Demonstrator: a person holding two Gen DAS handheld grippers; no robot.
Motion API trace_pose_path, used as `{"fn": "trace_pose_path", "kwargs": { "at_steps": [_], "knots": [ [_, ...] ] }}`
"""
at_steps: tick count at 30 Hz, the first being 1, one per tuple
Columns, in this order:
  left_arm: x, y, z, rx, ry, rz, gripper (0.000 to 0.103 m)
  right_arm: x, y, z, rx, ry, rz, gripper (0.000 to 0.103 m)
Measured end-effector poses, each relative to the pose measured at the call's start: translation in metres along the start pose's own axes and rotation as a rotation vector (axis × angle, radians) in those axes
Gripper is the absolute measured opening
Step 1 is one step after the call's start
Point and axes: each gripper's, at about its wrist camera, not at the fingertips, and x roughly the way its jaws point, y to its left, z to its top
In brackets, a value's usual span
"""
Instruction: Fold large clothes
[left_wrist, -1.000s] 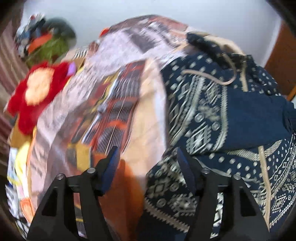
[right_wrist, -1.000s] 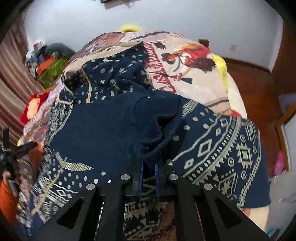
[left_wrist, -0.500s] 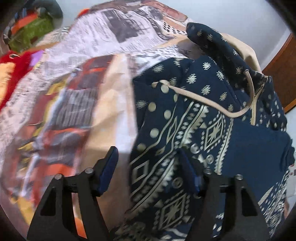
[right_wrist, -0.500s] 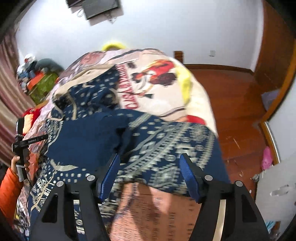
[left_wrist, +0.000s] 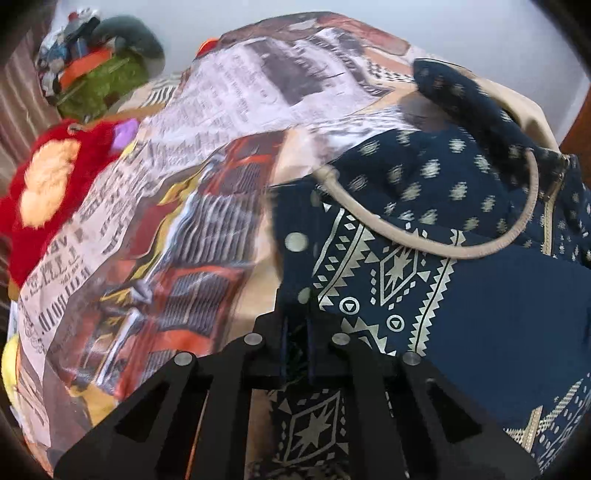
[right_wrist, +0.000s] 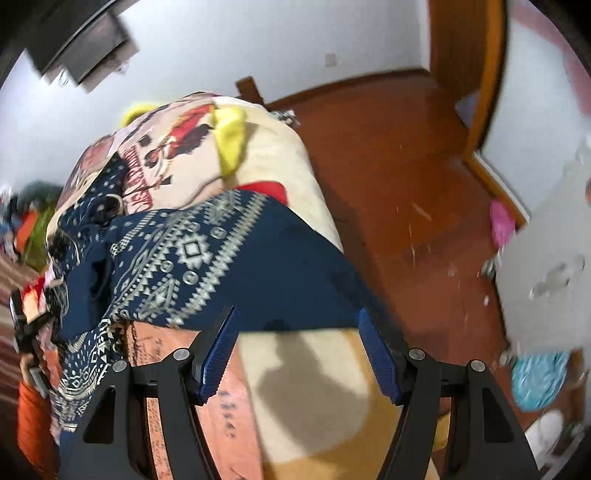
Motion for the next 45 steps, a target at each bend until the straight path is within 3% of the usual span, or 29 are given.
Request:
{"fn": "trace_pose_path", "kwargs": {
  "at_steps": [2, 6, 11, 16, 22, 25, 29, 32, 39, 45],
  "knots": [
    [-0.001, 0.000, -0.002, 0.016, 0.008, -0.003, 0.008, 0.004, -0.008, -0.005, 0.034, 0.022, 0.039, 0.065],
    [-0.005, -0.011, -0.005, 0.094, -0.012, 0.067, 0.008, 0.017, -0.010, -0.009, 0.076, 0.064, 0.092, 0.065],
    [-0.010, -0.004, -0.006, 0.069, -0.019, 0.101, 0.008, 0.038, -0.012, -0.006, 0.180, 0.114, 0.191, 0.065],
    [-0.011, 0.003, -0.010, 0.071, -0.012, 0.120, 0.008, 0.052, -0.010, -0.001, 0.217, 0.129, 0.206, 0.067],
    [-0.016, -0.013, -0.018, 0.163, -0.034, 0.158, 0.009, 0.062, -0.005, 0.008, 0.249, 0.104, 0.174, 0.066],
    [-0.030, -0.017, -0.022, 0.206, -0.048, 0.141, 0.017, 0.059, 0.003, 0.012, 0.200, 0.071, 0.126, 0.053],
    [-0.056, -0.016, -0.024, 0.221, -0.069, 0.097, 0.047, 0.058, 0.005, 0.016, 0.174, 0.049, 0.121, 0.028],
    [-0.081, -0.017, -0.024, 0.231, -0.113, 0.083, 0.051, 0.056, 0.007, 0.019, 0.163, 0.031, 0.127, 0.014],
    [-0.124, -0.033, -0.024, 0.251, -0.165, 0.034, 0.060, 0.024, 0.035, 0.034, 0.075, -0.090, 0.119, 0.006],
    [-0.142, -0.059, -0.031, 0.284, -0.168, -0.035, 0.063, -0.025, 0.087, 0.055, -0.053, -0.201, 0.182, 0.005]
  ]
}}
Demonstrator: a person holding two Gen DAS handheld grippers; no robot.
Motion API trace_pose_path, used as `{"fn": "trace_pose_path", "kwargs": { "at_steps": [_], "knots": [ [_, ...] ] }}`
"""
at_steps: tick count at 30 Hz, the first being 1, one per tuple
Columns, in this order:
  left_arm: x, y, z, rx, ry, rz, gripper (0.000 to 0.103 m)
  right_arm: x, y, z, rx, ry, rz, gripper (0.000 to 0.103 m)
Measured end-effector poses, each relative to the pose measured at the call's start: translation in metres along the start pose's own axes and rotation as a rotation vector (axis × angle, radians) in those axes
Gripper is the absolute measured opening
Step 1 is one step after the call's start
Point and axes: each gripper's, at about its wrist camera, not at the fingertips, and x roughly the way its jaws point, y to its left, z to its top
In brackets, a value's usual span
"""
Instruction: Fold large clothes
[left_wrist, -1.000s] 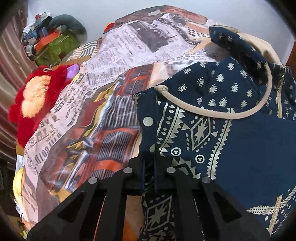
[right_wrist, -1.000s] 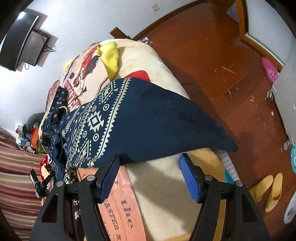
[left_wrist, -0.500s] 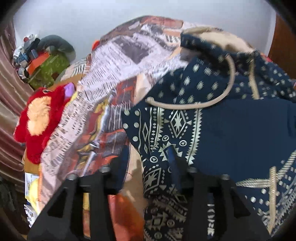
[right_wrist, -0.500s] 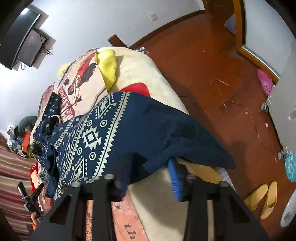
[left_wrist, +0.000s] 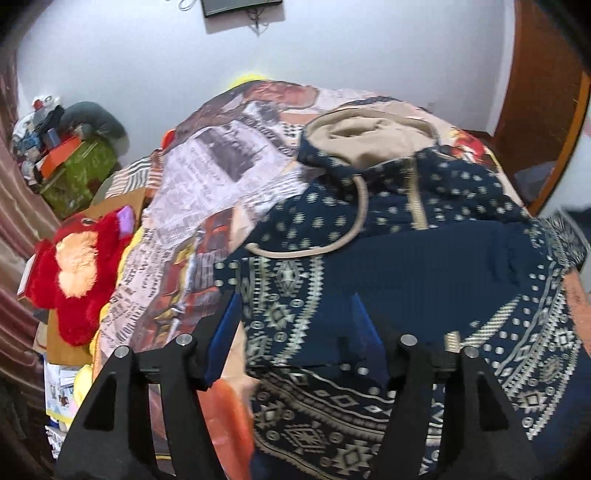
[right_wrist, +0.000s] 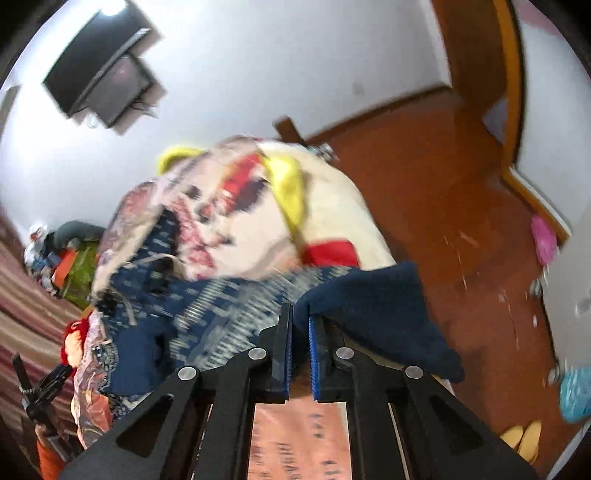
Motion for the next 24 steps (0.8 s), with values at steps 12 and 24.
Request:
{"fn": "trace_pose_path", "kwargs": {
  "at_steps": [12, 24],
  "knots": [
    [-0.022, -0.011, -0.010, 0.031, -0.015, -0.042, 0.064, -0.011, 0.205, 0.017, -0.314, -0.062, 0.302, 0.005],
    [-0.028, 0.023, -0.032, -0.021, 0.015, 0.001, 0.065, 0.107, 0.287, -0.109, -0.557, 0.303, 0.257, 0.005]
  ]
}}
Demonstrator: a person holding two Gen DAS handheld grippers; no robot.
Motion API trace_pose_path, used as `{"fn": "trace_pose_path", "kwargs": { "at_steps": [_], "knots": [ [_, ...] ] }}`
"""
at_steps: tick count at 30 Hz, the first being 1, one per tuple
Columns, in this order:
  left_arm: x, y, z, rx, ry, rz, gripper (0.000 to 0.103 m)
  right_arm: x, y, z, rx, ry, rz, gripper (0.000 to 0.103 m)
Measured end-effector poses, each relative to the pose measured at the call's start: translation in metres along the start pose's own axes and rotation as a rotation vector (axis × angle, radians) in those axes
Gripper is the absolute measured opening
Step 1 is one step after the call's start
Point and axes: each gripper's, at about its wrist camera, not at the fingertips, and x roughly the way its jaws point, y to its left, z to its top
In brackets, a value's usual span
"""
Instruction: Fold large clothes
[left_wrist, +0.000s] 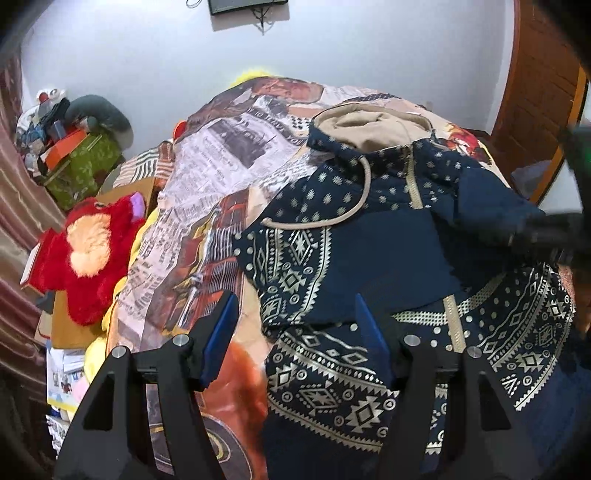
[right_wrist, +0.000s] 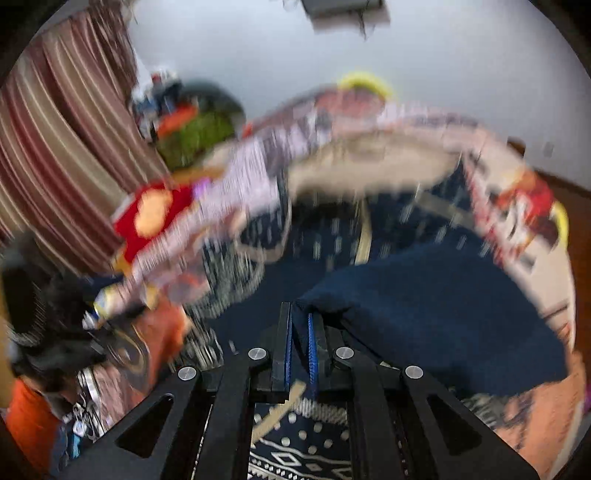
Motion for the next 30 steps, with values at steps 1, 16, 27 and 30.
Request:
{"fn": "trace_pose_path", "kwargs": {
  "at_steps": [1, 16, 27, 30],
  "knots": [
    [0.001, 0.001, -0.001, -0.004, 0.005, 0.000, 0.065, 0.007, -0.001, -0.006, 0.001, 0.023, -0.008, 0.005],
    [-0.016, -0.086, 0.040, 0.116, -0.043, -0.093, 0.066, -0.071, -0.068, -0.050, 0.121, 0.035, -0.011, 0.061],
    [0.028, -0.283, 0.077, 0.401, 0.014, -0.270, 0.076, -0.191, -0.171, -0.091, 0.255, -0.209, -0.330, 0.074],
    [0.055, -0.335, 0.078, 0.473, 0.043, -0.263, 0.076, -0.200, -0.184, -0.105, 0.254, -0.211, -0.400, 0.075]
  ]
}}
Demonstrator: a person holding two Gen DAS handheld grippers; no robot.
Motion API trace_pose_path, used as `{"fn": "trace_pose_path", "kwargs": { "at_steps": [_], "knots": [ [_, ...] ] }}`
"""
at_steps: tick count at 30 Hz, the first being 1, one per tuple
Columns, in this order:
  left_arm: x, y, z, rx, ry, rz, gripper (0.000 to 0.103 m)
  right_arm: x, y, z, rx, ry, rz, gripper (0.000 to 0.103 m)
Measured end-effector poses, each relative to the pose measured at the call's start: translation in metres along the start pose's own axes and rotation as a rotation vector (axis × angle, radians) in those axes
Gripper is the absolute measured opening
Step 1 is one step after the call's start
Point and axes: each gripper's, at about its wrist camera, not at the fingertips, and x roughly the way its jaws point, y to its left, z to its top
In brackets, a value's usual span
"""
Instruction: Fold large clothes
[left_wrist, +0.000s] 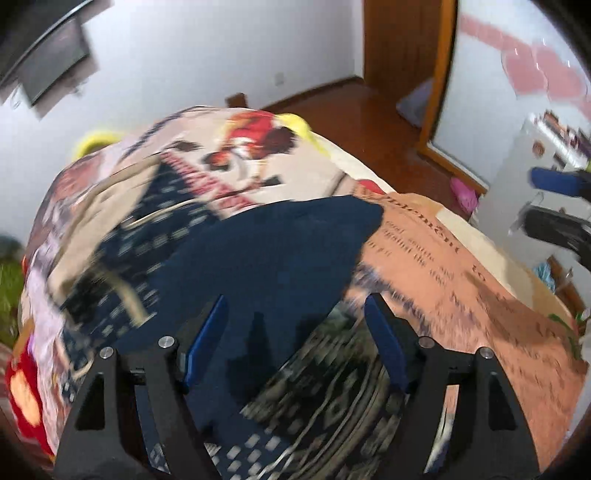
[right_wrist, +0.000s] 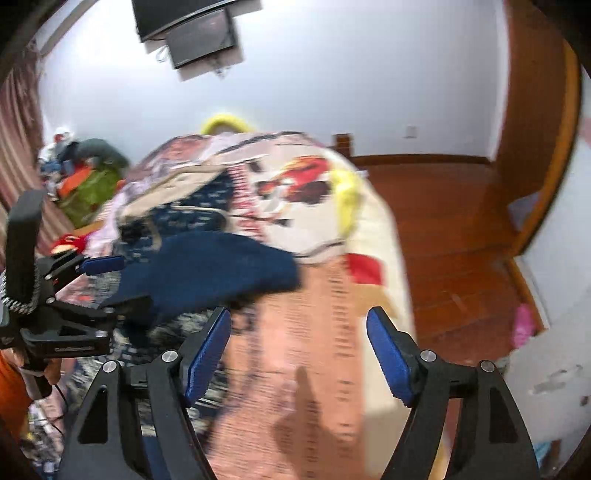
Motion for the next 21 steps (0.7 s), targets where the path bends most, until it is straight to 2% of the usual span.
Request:
{"fn": "trace_pose_path", "kwargs": {
  "at_steps": [3, 6, 9, 10, 11, 12, 15, 19, 21],
  "knots": [
    [0.031, -0.025, 0.018, 0.031, 0.026, 0.005, 0.076, 0.000, -0.016, -0.011, -0.008, 0.001, -0.045, 0.076],
    [0.054, -0.039, 0.028, 0.059, 0.048, 0.011, 0.068, 0.003, -0.029, -0.018, 0.011, 0.015, -0.047, 0.076],
    [0.068, -0.045, 0.034, 0.065, 0.034, 0.044, 0.047, 0.010, -0.037, -0.023, 0.037, 0.032, -0.032, 0.076],
    [0.069, -0.044, 0.036, 0.050, 0.035, 0.054, 0.027, 0.014, -0.040, -0.023, 0.046, 0.039, -0.027, 0.076],
    [0.070, -0.041, 0.039, 0.037, 0.041, 0.070, 0.014, 0.015, -0.040, -0.024, 0.048, 0.041, -0.025, 0.076],
    [0.070, -0.036, 0.040, 0.015, 0.042, 0.088, 0.011, 0.017, -0.040, -0.024, 0.052, 0.044, -0.022, 0.076],
    [0.053, -0.021, 0.041, -0.023, -0.001, 0.076, 0.010, 0.023, -0.037, -0.023, 0.056, 0.056, -0.003, 0.076],
    [-0.002, 0.006, 0.038, -0.098, -0.103, 0.039, 0.010, 0.033, -0.020, -0.016, 0.017, 0.065, 0.026, 0.076],
    [-0.041, 0.032, 0.030, -0.148, -0.171, 0.039, 0.009, 0.038, -0.005, -0.011, -0.029, 0.068, 0.027, 0.076]
  ]
}}
